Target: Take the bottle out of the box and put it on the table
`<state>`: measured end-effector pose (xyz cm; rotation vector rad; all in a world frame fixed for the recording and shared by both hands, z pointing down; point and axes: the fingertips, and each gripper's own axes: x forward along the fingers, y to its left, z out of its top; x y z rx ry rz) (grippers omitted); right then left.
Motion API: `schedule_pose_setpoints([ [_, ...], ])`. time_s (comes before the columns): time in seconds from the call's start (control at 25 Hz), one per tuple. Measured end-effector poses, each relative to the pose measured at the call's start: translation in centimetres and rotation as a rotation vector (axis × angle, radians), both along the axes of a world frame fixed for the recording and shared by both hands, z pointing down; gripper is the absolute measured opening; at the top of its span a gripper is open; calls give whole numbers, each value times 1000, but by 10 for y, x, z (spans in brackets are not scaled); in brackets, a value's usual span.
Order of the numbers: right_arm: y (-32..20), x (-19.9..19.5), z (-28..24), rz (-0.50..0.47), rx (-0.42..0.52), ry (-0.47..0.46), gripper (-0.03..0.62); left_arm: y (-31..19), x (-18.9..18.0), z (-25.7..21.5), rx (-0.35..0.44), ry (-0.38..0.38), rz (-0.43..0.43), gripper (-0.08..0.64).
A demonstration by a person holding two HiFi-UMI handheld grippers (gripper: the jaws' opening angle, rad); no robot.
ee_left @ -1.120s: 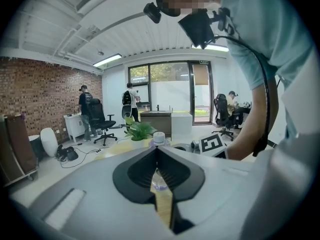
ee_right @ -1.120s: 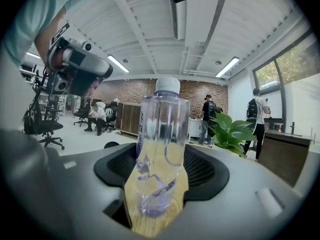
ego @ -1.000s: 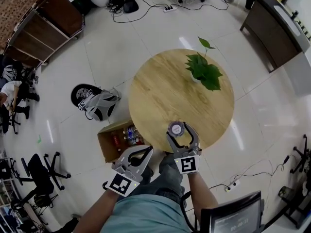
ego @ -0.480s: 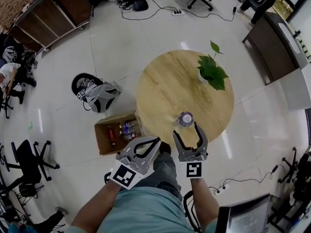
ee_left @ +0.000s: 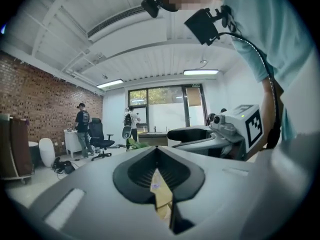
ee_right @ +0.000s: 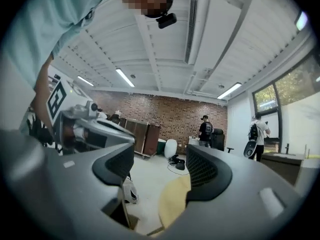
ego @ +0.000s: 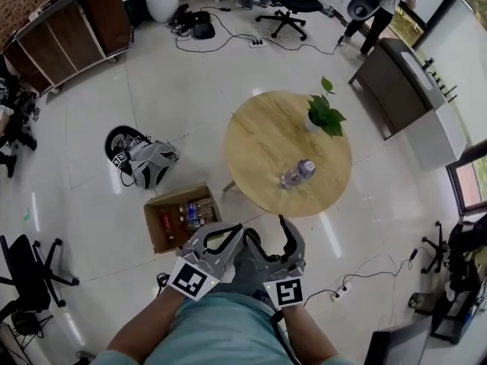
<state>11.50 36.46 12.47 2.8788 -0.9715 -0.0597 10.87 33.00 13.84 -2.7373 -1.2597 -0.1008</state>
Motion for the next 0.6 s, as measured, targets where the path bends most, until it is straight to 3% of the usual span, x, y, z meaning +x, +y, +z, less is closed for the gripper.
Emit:
schedule_pose_setpoints([
  [0.36, -54, -88, -34, -15, -11, -9, 318, -44, -81, -25, -55, 51, 43, 11],
  [0.6, -26, -137, -51, -21, 27, 12, 295, -19, -127, -33, -41, 70, 62, 11],
])
